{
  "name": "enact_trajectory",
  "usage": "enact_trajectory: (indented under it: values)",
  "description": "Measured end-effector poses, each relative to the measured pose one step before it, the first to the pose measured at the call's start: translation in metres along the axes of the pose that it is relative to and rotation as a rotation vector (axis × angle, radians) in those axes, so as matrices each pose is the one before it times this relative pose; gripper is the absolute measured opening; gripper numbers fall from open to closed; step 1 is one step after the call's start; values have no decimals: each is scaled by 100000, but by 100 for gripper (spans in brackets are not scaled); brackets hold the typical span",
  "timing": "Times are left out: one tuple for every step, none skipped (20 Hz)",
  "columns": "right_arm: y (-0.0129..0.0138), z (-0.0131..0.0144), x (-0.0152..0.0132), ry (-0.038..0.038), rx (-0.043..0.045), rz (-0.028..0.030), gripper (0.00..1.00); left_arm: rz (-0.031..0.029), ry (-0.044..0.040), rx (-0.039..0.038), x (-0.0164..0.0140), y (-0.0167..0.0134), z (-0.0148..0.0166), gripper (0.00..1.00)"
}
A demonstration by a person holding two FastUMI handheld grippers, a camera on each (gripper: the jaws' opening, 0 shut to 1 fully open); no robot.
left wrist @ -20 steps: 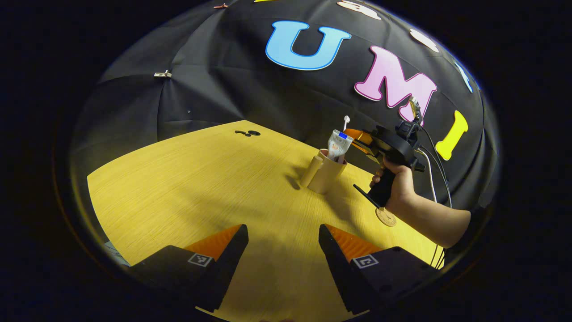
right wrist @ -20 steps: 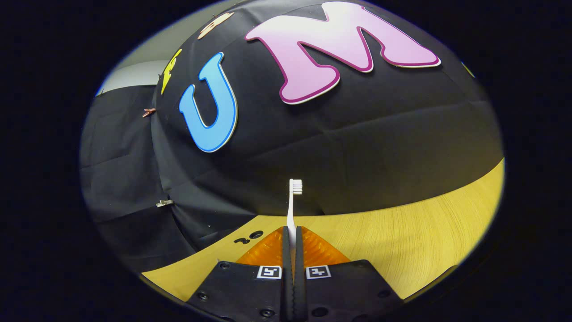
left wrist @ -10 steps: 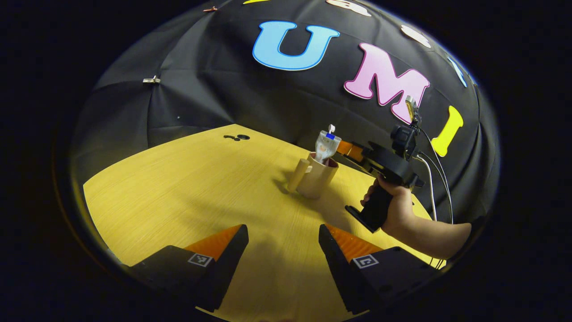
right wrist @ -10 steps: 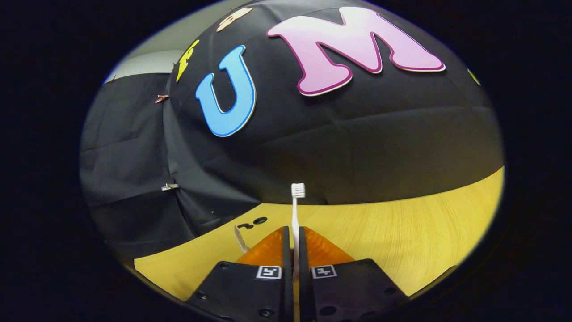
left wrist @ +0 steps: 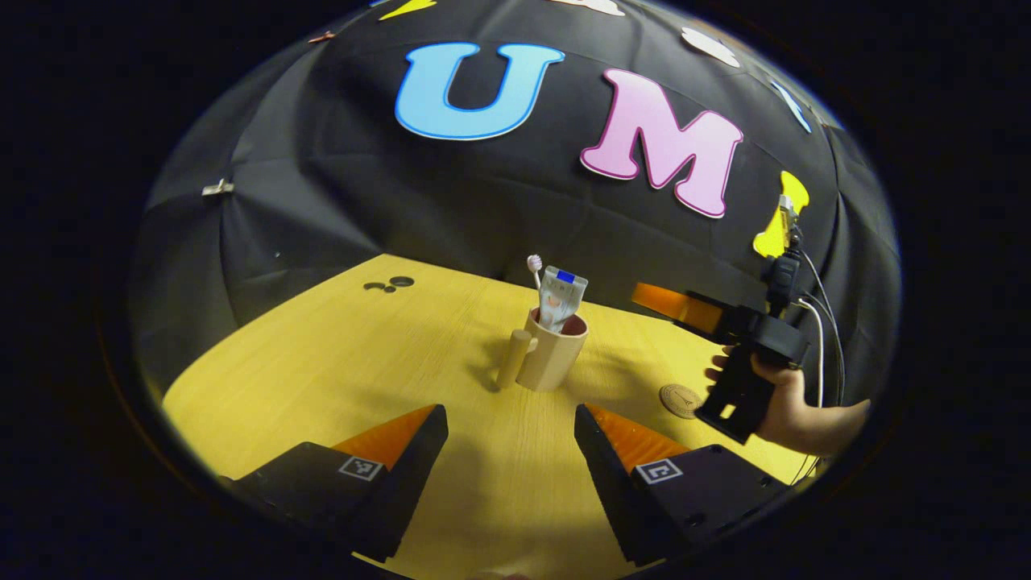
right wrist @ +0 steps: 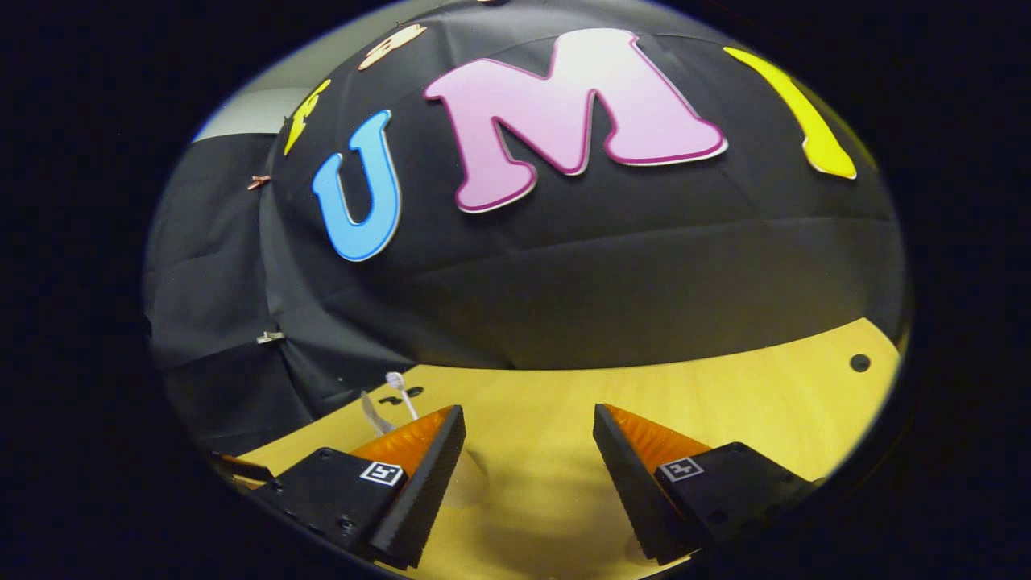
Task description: Put the toothbrush and toothpaste on the desktop into the cup, then pick up the cup and place it on the coaster on the desktop.
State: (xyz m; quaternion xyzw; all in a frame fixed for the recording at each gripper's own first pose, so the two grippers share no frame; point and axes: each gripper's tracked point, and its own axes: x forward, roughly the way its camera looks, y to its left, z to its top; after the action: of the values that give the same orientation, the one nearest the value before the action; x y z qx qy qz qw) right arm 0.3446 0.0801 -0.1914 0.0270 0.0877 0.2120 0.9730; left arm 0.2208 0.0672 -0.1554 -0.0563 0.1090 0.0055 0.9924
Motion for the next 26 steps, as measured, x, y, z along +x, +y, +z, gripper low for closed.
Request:
enact_trajectory:
  values:
    - [-1496,253,-845,287,-530,-3038,98,-1382,1069,3050,413,233,416,98]
    - [-1562,311,-853,186,-408,-3280,98,-1368,744,2231,677,159,437,98]
    - [-1672,205,-989,475,-385,-2770,98,-1654,1067,1236,615,118,249,98]
    - [-1417,214,-830,557,-434,-2738,98,-2023,1768,815,614,-57,147,98]
    - [-1532,131,-916,569,-403,-2490,98,-1285,2384,1407,569,0,156,98]
    - [-1325,136,-865,582,-500,-2427,98,-1409,1852,1871,990,188,-5,98]
    - [-1413,73,-906,810,-748,-2254,98,-1860,2028,2616,755,-34,44,98]
    - [-1306,97,-866,623,-910,-2205,98,-2523,2846,2755,827,-172,-29,98]
    - [-1408,77,-792,482,-652,-2504,98,-4083,3853,2590,797,-348,-205,98]
    - [-1299,78,-845,379,-97,-2642,98,-3412,2917,1924,831,-336,-7,98]
    - [-1212,115,-980,141,887,-2582,98,-1933,3255,1583,439,28,-68,98]
    - [-829,99,-948,-183,1198,-1601,98,-622,3187,1329,801,321,63,98]
    - [-997,-158,-852,133,603,-2401,98,-206,3214,1094,771,399,126,98]
    - [-918,-222,-740,621,223,-2373,98,1134,2858,952,627,626,226,98]
    - [-817,-351,-493,595,560,-1743,98,414,2334,1355,588,521,450,98]
    - [-907,-329,-894,922,944,-1430,98,-377,2443,1971,547,360,306,98]
    - [-807,-361,-596,1203,932,-1246,98,-987,3252,2418,551,322,90,98]
    - [-754,-369,-467,1396,973,-1257,98,-1277,3774,2904,456,151,89,98]
    - [-814,-304,-309,1167,622,-1498,98,-1390,2909,3268,397,85,116,98]
    - [-959,-25,-428,204,243,-2357,98,-3225,3488,2212,937,-180,36,98]
    - [-799,-8,-439,47,290,-1749,98,-2995,3515,1579,442,-487,-71,98]
    - [-457,-114,-562,447,351,-754,98,-974,2946,2094,-76,-179,-17,98]
    - [-621,-236,-570,743,446,-1129,98,36,2147,2104,392,117,208,98]
    - [-566,-227,-545,568,581,-1070,98,-33,1414,1160,452,3,332,97]
    - [-514,-338,-475,921,828,-1150,98,-563,1429,147,401,-63,302,97]
    - [-537,-475,-515,1307,758,-787,98,-403,2386,47,445,77,83,92]
